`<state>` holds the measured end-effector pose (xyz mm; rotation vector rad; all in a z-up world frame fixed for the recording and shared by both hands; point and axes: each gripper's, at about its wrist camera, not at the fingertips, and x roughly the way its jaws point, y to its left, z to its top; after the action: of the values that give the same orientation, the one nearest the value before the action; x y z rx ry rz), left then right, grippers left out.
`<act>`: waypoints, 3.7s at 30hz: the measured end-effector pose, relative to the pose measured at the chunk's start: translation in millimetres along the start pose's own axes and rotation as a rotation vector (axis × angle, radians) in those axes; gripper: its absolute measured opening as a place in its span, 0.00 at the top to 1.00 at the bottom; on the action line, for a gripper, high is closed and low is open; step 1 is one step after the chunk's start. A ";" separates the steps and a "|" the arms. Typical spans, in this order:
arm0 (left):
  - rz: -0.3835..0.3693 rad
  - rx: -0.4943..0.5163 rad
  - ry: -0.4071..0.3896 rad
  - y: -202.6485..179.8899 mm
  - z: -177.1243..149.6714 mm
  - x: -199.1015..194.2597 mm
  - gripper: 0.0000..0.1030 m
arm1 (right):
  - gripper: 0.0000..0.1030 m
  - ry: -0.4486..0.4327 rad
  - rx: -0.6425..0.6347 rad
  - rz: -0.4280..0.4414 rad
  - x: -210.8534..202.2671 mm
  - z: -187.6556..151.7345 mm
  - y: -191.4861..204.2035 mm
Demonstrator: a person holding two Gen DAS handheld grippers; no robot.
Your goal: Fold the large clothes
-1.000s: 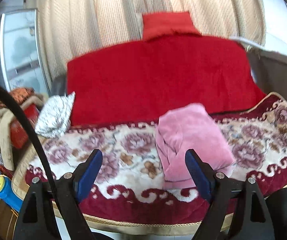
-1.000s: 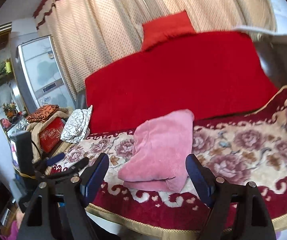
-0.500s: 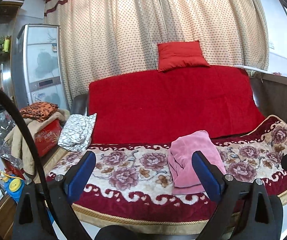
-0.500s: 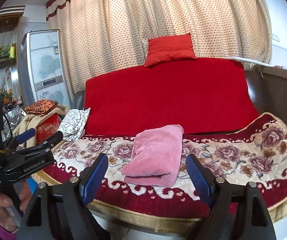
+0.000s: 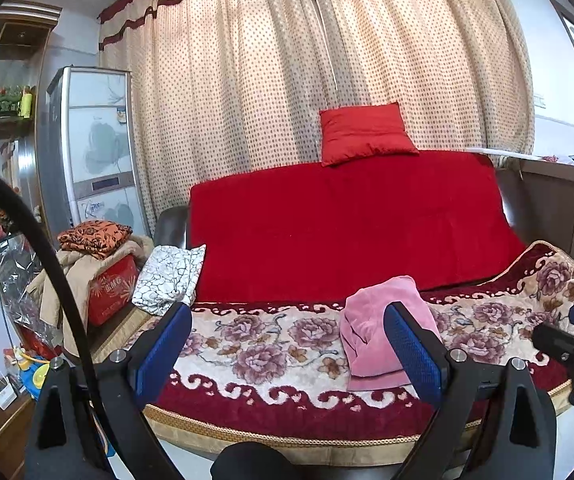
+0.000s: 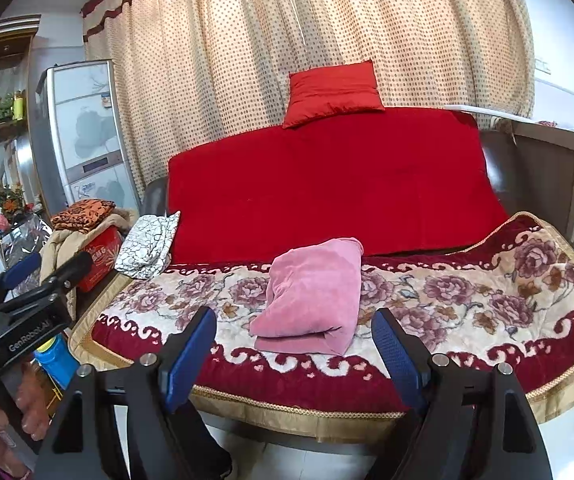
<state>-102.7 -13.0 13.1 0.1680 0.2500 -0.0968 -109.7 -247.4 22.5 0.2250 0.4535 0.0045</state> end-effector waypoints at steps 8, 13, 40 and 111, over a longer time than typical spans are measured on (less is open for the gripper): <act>-0.005 0.005 -0.016 -1.9 2.4 -13.8 0.06 | 0.20 -0.003 0.000 -0.003 -9.0 -1.3 1.2; 0.010 -0.007 -0.032 -0.1 5.0 -20.4 0.06 | 0.20 -0.019 0.007 -0.006 -15.7 2.6 -1.1; 0.000 0.019 -0.033 -4.7 2.8 -27.6 0.06 | 0.20 -0.053 0.018 -0.032 -26.6 5.5 -1.4; 0.001 0.019 0.005 7.0 -7.5 -20.1 0.06 | 0.20 -0.072 -0.003 -0.047 -30.4 3.0 12.5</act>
<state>-123.1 -3.2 12.1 0.1876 0.2538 -0.0982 -135.1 -237.5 41.1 0.2105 0.3873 -0.0482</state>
